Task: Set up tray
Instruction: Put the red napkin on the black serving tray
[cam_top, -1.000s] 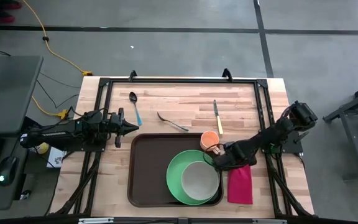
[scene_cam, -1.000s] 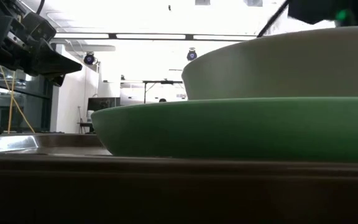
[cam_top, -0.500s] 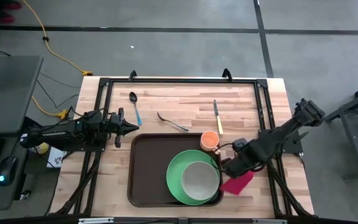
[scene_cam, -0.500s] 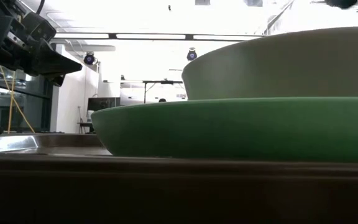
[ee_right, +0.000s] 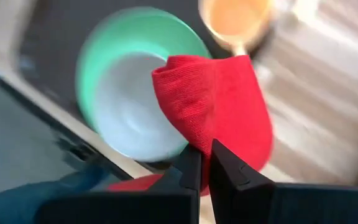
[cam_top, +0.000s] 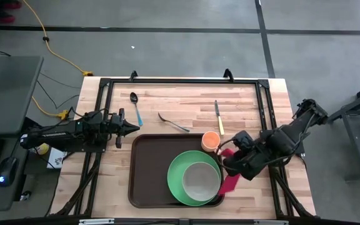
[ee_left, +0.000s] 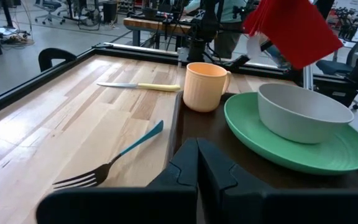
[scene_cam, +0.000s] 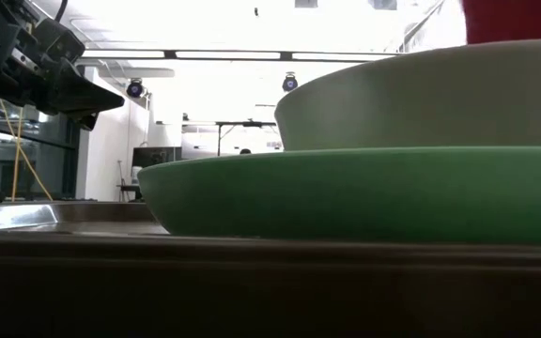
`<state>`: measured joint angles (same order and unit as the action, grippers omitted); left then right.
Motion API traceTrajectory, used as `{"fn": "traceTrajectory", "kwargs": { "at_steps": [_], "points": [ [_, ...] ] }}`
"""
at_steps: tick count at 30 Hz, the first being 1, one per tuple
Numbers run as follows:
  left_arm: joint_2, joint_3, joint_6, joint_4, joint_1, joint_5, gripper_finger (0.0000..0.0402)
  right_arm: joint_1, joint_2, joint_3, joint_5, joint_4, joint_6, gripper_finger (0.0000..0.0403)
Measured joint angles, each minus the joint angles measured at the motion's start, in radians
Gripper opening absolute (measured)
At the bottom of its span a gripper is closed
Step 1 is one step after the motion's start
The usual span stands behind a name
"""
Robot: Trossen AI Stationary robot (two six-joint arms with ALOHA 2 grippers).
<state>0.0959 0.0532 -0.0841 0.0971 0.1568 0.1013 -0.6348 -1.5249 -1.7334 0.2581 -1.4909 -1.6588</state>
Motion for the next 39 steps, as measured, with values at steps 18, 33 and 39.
{"fn": "traceTrajectory", "kwargs": {
  "at_steps": [18, 33, 39],
  "points": [
    [0.000, 0.000, -0.030, 0.000, 0.000, -0.003, 0.0031, 0.247, -0.124, -0.002, -0.016, 0.917, 0.757, 0.0000],
    [0.000, 0.000, -0.055, 0.000, 0.000, -0.007, 0.0031, 0.349, -0.429, -0.001, -0.248, 1.362, 0.808, 0.0000],
    [0.000, 0.000, -0.063, 0.000, 0.000, -0.007, 0.0031, 0.353, -0.509, -0.001, -0.234, 1.420, 0.748, 0.0000]
  ]
}}
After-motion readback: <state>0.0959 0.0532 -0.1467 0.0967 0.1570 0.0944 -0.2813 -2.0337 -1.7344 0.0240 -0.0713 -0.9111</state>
